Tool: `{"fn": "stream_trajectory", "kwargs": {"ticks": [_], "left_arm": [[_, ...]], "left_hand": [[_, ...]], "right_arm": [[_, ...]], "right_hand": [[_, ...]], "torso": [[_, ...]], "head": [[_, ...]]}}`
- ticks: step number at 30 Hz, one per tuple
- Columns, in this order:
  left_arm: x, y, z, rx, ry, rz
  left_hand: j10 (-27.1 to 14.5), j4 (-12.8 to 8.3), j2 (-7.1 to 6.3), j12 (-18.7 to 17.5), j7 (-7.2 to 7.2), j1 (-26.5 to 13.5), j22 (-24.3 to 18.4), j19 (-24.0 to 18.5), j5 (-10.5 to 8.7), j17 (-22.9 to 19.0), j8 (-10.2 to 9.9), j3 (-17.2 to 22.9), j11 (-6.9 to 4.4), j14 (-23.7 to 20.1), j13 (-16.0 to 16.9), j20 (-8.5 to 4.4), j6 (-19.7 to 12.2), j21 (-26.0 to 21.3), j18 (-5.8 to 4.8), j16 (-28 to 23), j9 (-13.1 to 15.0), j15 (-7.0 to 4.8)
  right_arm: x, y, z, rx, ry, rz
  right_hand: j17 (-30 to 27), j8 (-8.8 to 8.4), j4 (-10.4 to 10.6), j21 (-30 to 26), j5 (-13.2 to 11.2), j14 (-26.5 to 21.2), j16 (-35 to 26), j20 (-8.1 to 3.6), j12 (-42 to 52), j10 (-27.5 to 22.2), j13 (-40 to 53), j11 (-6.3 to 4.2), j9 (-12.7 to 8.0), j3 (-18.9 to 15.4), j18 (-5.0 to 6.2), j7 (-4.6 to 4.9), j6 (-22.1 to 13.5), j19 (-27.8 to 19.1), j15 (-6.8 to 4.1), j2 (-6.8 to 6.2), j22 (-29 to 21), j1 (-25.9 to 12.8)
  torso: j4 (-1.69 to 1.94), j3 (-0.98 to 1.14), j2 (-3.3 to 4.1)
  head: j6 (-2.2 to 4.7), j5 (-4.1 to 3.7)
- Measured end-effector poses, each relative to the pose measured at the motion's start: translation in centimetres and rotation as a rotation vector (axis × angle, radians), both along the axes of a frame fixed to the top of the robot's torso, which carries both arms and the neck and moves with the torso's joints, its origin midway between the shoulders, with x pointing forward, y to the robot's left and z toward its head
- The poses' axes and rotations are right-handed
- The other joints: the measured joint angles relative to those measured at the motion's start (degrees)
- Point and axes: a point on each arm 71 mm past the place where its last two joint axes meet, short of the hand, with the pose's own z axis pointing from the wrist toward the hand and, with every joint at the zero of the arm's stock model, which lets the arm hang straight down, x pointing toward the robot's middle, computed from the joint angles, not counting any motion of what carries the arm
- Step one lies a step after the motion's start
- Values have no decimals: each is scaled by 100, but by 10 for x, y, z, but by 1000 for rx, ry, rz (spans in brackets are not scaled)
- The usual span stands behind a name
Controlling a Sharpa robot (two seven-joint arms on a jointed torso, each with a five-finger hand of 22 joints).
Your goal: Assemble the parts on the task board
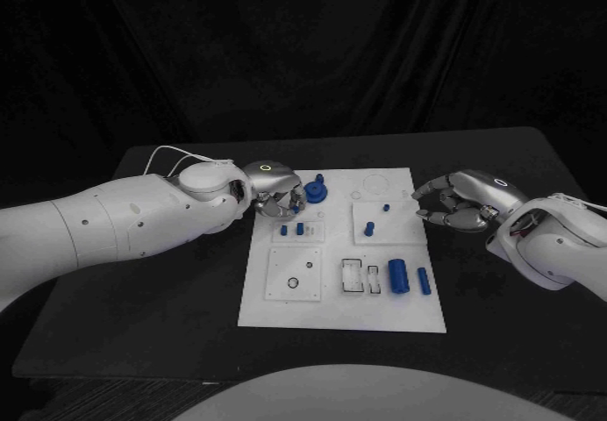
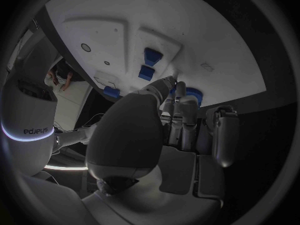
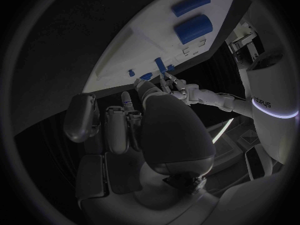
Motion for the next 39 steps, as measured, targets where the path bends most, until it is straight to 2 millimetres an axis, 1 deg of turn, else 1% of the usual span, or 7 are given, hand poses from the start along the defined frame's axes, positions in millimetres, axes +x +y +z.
{"fn": "stream_trajectory", "kwargs": {"ticks": [18,21,25,29,32,34,39], "left_arm": [[2,-1,-5,16,21,18],[2,-1,-6,18,23,21],[2,1,-10,27,32,28],[2,3,-12,32,36,36],[3,5,-12,34,35,43],[3,8,-12,35,33,50],[5,18,-11,31,18,71]], "left_hand": [[7,0,1,-21,-9,-1,0,0,0,-54,-8,0,6,-60,-7,0,-11,-51,0,-41,-14,19],[7,0,1,-107,-40,-1,0,0,-24,-72,-31,0,6,-61,-37,0,-42,-51,0,-41,-48,20],[8,42,-51,-220,-179,-53,0,0,-253,-118,-41,7,6,-101,-72,0,-555,-88,0,-64,-202,-21],[-103,75,-76,-317,-431,-78,0,0,-293,-140,-41,-6,64,-122,-72,0,-1236,-88,0,-64,-428,0],[-141,111,-82,-353,-534,-84,0,0,-334,-170,-40,-14,89,-143,-72,0,-1532,-101,0,-64,-555,21],[-220,154,-111,-403,-614,-113,0,0,-433,-201,-41,-57,106,-164,-72,0,-1764,-110,0,-104,-656,41],[-231,252,-136,-420,-687,-138,0,0,-620,-217,-41,-155,117,-163,-72,0,-1874,-120,0,-108,-765,41]], "right_arm": [[0,0,-1,0,2,1],[0,1,-1,0,2,1],[0,1,-1,0,2,1],[0,0,-1,0,3,1],[-1,0,-1,0,3,0],[-1,0,-1,1,3,0],[-4,-3,0,4,2,-4]], "right_hand": [[0,0,16,0,0,0,0,0,0,-22,0,21,-8,16,0,0,0,0,0,0,-1,0],[0,0,16,0,0,0,0,0,0,-21,0,21,-8,16,0,0,0,0,0,0,-1,0],[0,0,16,0,0,0,0,0,0,-21,0,21,-8,16,0,0,0,0,0,0,-1,0],[0,0,16,0,0,0,0,0,0,-21,0,21,-8,16,0,0,0,0,0,0,-1,0],[0,0,-5,0,0,-6,0,0,0,-21,0,21,-11,37,0,0,0,0,6,0,-1,0],[0,0,-7,-18,0,-21,0,0,0,-21,0,21,-15,39,0,0,0,0,21,0,-1,0],[0,0,-7,-36,0,-21,-6,0,-23,-21,0,21,-16,39,0,0,0,0,21,0,-2,0]], "torso": [[1,-1,0],[1,0,0],[1,-1,1],[1,0,1],[2,1,2],[2,1,2],[2,1,2]], "head": [[0,-5],[0,-3],[0,1],[0,-1],[0,-5],[0,-10],[0,-41]]}}
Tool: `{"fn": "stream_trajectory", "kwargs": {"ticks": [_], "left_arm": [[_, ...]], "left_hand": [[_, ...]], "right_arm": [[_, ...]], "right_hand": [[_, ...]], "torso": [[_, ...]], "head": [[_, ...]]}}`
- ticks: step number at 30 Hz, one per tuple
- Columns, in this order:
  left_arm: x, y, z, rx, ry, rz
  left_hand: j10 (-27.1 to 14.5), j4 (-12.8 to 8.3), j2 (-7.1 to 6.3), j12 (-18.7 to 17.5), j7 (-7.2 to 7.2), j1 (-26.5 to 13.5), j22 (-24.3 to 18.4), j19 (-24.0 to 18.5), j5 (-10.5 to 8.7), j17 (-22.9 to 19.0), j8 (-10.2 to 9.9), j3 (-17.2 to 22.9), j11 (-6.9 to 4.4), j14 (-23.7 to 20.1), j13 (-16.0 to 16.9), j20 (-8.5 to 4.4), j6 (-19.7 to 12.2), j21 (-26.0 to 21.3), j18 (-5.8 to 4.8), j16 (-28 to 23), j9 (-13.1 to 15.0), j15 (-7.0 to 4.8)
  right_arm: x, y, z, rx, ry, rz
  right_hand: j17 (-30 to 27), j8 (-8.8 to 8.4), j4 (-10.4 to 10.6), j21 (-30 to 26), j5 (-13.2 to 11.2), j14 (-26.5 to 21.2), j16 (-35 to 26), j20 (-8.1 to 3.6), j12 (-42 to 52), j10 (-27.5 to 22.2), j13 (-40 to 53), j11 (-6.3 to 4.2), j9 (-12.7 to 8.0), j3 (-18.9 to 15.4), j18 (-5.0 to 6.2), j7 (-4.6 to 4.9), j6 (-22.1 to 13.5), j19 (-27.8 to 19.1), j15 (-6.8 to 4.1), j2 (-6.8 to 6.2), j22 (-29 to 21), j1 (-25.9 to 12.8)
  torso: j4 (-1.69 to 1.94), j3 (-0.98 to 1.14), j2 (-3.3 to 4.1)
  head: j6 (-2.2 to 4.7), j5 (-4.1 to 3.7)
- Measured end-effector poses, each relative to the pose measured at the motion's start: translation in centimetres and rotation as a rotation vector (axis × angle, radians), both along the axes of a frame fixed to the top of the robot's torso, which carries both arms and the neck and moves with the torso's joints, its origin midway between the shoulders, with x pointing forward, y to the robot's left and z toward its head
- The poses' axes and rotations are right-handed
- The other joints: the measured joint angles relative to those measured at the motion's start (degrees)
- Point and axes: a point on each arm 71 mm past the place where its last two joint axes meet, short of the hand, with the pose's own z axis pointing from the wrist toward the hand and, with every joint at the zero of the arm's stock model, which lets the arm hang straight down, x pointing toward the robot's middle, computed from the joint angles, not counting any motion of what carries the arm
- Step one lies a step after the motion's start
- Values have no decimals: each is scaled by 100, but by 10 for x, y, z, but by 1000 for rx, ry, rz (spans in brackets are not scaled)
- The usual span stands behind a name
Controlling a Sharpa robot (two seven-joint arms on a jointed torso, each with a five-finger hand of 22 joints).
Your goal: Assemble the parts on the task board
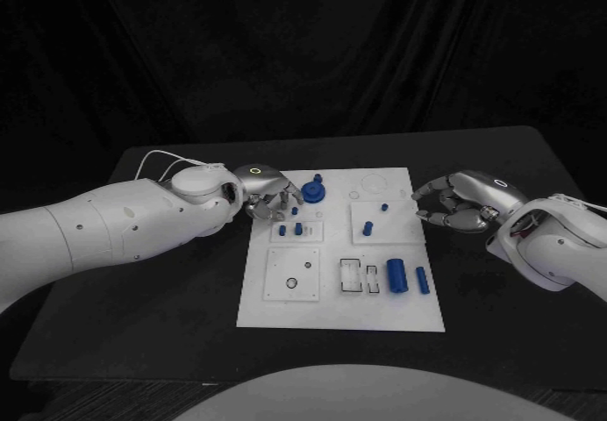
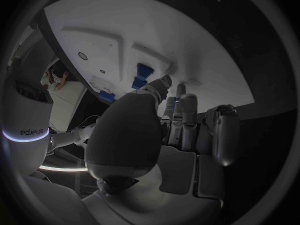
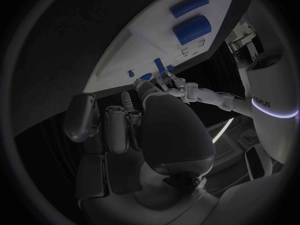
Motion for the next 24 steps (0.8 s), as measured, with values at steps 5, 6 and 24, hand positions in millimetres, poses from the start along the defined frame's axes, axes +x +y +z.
{"fn": "stream_trajectory", "kwargs": {"ticks": [5,6,24], "left_arm": [[2,22,4,-21,-49,36],[2,27,6,-26,-63,44],[-27,112,63,-648,-76,176]], "left_hand": [[-40,244,-100,-26,-112,72,0,-5,-227,-121,0,-241,-40,-50,25,5,-157,-91,0,-71,-154,2],[-50,359,-143,-16,-121,153,0,-36,-284,-206,0,-276,-50,-120,80,30,-165,-150,0,-136,-194,-8],[-4902,1021,-118,3075,35,56,-313,-4991,144,-1366,1139,-1551,408,-4148,2050,482,-740,-5788,676,-1753,-229,694]], "right_arm": [[-5,-5,4,10,-12,-9],[-6,-5,5,12,-17,-10],[25,18,95,32,-250,10]], "right_hand": [[0,0,0,-98,0,0,-84,21,-59,0,0,0,-12,0,0,0,0,-21,0,-33,0,33],[0,0,0,-119,0,0,-84,21,-101,0,0,0,-12,0,1,0,0,-21,0,-33,0,33],[0,873,-357,-437,1717,7,-397,115,-4417,-3724,-2536,159,631,1005,96,-46,308,-425,129,-765,4,248]], "torso": [[-1,-1,-1],[-1,-1,-1],[-32,-50,15]], "head": [[0,-4],[0,-4],[130,285]]}}
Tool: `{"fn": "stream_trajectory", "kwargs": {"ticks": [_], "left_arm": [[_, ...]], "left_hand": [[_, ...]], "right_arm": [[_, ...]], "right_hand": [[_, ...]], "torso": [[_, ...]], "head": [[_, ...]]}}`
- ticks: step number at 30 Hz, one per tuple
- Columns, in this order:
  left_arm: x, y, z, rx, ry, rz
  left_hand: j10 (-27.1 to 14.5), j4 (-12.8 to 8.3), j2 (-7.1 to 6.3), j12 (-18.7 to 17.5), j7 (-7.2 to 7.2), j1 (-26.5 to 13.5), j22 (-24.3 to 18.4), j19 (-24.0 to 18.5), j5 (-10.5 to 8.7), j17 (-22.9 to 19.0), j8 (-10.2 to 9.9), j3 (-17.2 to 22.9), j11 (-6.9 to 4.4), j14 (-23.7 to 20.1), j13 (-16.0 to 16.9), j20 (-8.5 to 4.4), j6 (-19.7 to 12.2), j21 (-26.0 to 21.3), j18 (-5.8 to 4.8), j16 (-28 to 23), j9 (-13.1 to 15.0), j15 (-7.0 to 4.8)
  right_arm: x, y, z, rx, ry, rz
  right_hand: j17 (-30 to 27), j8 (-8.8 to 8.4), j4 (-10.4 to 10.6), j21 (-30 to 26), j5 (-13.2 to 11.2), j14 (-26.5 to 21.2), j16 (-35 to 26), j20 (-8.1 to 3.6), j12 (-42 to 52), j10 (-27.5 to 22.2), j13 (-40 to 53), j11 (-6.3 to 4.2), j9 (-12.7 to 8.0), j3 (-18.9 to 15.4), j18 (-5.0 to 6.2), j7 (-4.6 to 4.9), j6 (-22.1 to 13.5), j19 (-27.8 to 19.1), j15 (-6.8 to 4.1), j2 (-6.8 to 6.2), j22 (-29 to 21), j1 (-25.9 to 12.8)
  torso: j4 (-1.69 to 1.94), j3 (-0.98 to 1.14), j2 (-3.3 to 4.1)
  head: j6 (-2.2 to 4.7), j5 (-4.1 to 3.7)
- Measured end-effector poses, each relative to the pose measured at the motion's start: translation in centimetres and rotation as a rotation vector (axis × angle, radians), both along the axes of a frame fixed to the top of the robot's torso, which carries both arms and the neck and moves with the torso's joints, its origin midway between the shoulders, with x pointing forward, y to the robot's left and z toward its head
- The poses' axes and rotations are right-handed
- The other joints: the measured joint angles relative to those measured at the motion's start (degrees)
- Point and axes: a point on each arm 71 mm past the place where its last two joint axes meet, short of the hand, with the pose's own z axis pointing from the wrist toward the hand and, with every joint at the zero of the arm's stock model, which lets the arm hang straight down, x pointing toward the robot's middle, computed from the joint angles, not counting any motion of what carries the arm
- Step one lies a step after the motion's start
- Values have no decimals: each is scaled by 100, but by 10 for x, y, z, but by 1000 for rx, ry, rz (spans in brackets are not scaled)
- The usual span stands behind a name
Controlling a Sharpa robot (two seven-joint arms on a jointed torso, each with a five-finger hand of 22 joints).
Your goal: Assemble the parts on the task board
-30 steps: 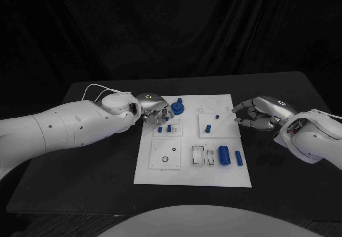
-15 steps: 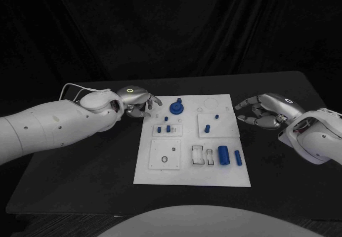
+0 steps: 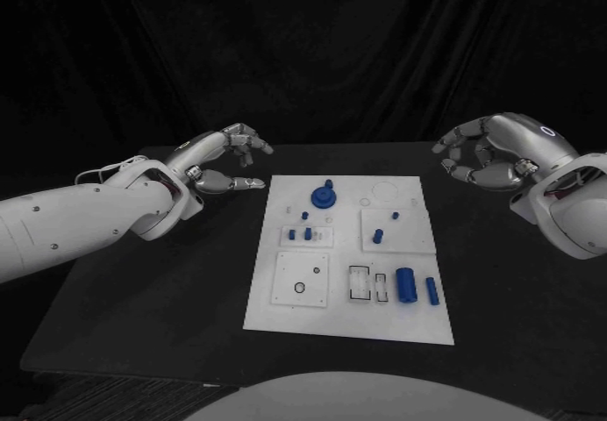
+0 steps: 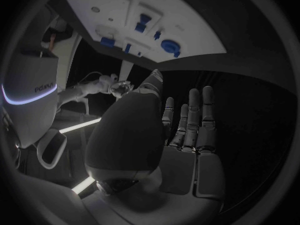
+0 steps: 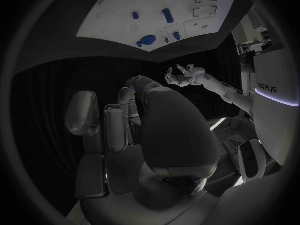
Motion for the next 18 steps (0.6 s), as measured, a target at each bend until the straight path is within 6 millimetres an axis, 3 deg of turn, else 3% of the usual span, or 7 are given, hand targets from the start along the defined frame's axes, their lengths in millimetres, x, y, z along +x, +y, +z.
{"fn": "stream_trajectory", "kwargs": {"ticks": [1,3,4,8,12,15,18], "left_arm": [[-1,0,1,-51,19,-4],[-2,-3,3,-168,72,-14],[-2,-5,3,-214,95,-18],[-5,-13,3,-387,195,-34],[-9,-21,-1,-517,298,-59],[-13,-28,-4,-590,366,-92],[-16,-33,-4,-640,413,-123]], "left_hand": [[-91,3,-13,9,-2,-94,-87,-152,39,-59,106,-95,-20,-228,-106,21,-95,-189,-1,-142,10,10],[-166,7,107,10,55,-247,-223,-307,237,-159,309,-323,-92,-443,-261,17,-191,-442,-1,-317,37,-24],[-204,8,130,9,45,-319,-300,-343,321,-221,447,-498,-179,-501,-356,-3,-273,-563,0,-400,45,-83],[-246,18,184,63,83,-590,-519,-428,493,-408,948,-869,-383,-725,-663,-21,-505,-916,-2,-668,59,-187],[-319,16,379,61,169,-745,-658,-519,549,-511,1284,-911,-322,-985,-919,70,-766,-1178,-2,-821,-16,-86],[-350,15,555,61,253,-734,-722,-558,602,-548,1420,-910,-256,-1067,-1047,109,-896,-1296,-2,-845,-96,-4],[-391,-3,679,61,294,-661,-771,-574,709,-585,1542,-911,-215,-1117,-1159,136,-999,-1376,-3,-873,-169,46]], "right_arm": [[2,2,2,-9,1,0],[8,7,3,-40,10,-3],[10,9,2,-55,16,-3],[18,19,-3,-125,45,4],[22,29,-10,-188,73,20],[23,33,-19,-232,101,25],[24,34,-27,-267,123,27]], "right_hand": [[0,66,0,-42,-40,0,-22,20,-82,-66,-68,26,72,0,-1,3,-44,-38,0,-8,0,-35],[0,182,0,-50,-127,-16,-88,48,-334,-265,-273,101,204,0,-1,-39,-79,-66,15,-10,0,-96],[0,221,0,0,-160,-32,-132,48,-452,-333,-374,128,255,0,0,-70,-49,-66,31,-5,0,-145],[0,139,-30,283,-330,-32,-77,72,-893,-380,-853,175,431,30,-1,-198,66,-42,31,-113,-1,-252],[0,12,-28,283,-487,-47,-77,72,-961,-382,-973,178,459,28,-1,-247,17,-42,45,-117,-1,-318],[0,-167,-7,283,-673,-53,-87,72,-1056,-402,-1089,198,459,-26,-1,-314,-51,-42,51,-139,-1,-402],[0,-266,-7,283,-767,-73,-104,71,-1099,-402,-1165,198,459,-26,-1,-314,-51,-43,71,-139,-1,-402]], "torso": [[-5,-6,5],[-19,-16,23],[-22,-20,30],[-9,-57,45],[18,-104,47],[34,-142,47],[56,-188,48]], "head": [[21,8],[69,11],[89,3],[161,-70],[188,-121],[203,-170],[223,-251]]}}
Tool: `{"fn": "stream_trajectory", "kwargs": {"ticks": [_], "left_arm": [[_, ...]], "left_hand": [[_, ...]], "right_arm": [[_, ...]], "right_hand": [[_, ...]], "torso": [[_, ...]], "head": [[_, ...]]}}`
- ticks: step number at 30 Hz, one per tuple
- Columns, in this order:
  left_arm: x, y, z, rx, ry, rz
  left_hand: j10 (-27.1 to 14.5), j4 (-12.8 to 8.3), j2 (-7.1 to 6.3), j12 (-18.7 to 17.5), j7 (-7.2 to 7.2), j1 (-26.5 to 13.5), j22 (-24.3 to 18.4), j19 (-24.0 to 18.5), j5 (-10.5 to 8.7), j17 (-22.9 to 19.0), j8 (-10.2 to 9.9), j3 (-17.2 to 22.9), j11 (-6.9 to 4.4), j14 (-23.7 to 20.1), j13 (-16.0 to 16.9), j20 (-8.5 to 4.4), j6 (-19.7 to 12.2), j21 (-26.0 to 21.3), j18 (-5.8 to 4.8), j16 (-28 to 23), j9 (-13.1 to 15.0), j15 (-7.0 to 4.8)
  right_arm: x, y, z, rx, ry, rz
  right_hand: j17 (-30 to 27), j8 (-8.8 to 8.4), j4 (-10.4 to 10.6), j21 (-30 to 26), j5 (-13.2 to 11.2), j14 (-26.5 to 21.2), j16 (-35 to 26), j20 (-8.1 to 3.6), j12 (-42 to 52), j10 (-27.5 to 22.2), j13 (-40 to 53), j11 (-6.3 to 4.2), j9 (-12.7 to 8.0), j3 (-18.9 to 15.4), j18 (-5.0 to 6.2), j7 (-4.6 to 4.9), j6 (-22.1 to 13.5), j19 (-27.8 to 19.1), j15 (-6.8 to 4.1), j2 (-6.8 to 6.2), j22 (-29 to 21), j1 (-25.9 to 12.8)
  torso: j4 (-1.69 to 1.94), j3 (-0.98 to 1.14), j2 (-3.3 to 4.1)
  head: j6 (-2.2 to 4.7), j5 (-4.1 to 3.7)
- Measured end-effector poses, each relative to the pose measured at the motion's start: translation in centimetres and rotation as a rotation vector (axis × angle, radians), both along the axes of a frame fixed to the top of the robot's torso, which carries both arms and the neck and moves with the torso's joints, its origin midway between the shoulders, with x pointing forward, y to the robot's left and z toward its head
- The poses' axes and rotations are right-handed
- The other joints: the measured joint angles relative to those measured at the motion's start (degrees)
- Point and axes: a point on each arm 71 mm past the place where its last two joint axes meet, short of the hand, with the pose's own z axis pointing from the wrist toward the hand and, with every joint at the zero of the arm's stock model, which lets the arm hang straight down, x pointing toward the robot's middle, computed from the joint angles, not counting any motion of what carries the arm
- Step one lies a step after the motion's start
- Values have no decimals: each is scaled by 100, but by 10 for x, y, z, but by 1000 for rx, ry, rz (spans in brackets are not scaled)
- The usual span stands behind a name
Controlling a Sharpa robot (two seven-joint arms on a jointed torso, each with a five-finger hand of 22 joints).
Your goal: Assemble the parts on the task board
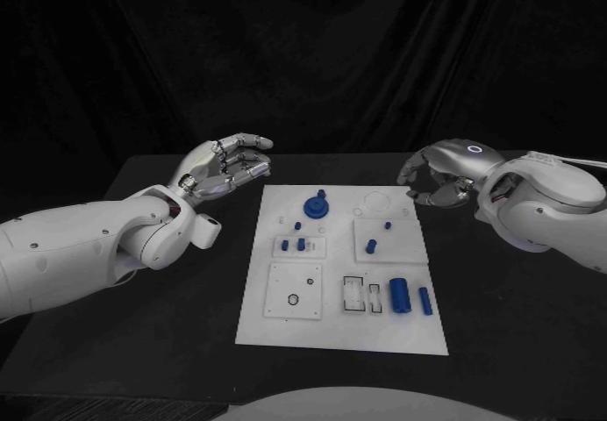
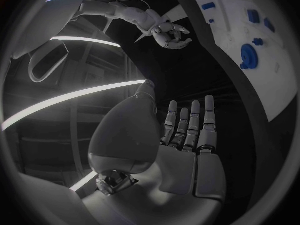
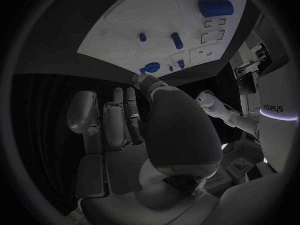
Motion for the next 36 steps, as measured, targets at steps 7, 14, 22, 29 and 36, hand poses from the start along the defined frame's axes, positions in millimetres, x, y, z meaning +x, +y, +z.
{"fn": "stream_trajectory", "kwargs": {"ticks": [7,14,22,29,36], "left_arm": [[-4,-4,-2,-61,49,-44],[-7,-7,-7,-91,81,-69],[-8,-9,-14,-106,107,-85],[-10,-9,-18,-113,121,-93],[-11,-6,-20,-116,128,-93]], "left_hand": [[0,-53,171,0,62,171,-65,49,125,-39,149,-59,0,-27,-151,49,-102,-111,0,-46,-125,27],[-64,-56,418,39,99,546,-140,31,297,-111,411,-233,64,-119,-352,110,-285,-282,-1,-127,-303,98],[-265,-53,659,-251,115,799,-514,-346,459,-797,398,-609,64,-436,-1281,271,-380,-702,-1,-936,-740,130],[-370,-44,724,-992,114,863,-936,-866,511,-1341,243,-711,-1,-681,-2068,326,-379,-703,-1,-1773,-977,109],[-370,-44,707,-1093,114,891,-1075,-916,525,-1435,215,-710,-1,-681,-2248,374,-379,-702,-1,-1927,-1035,109]], "right_arm": [[0,4,-8,-39,22,11],[-1,4,-14,-65,41,13],[-1,3,-26,-88,75,11],[-3,4,-43,-103,114,13],[-5,2,-52,-110,135,10]], "right_hand": [[0,-455,55,145,-113,-20,0,50,-434,86,-610,70,-133,-56,0,55,197,50,20,-2,-1,2],[-85,-816,65,146,-113,-20,0,50,-522,219,-853,61,-261,-182,0,60,77,50,20,-40,-1,-36],[-125,-838,63,107,-113,-20,-23,49,-522,250,-853,41,-269,-189,0,53,70,50,20,-40,-1,-35],[-174,-885,71,107,-240,-41,-23,50,-407,291,-853,41,-269,-229,-1,160,136,50,40,-16,-2,-59],[-200,-924,79,78,-373,-41,-50,49,-356,331,-841,40,-268,-285,-1,187,164,50,40,-6,-2,-69]], "torso": [[93,-145,31],[235,-296,82],[364,-397,125],[374,-404,116],[348,-368,77]], "head": [[94,-197],[179,-404],[251,-562],[274,-561],[224,-513]]}}
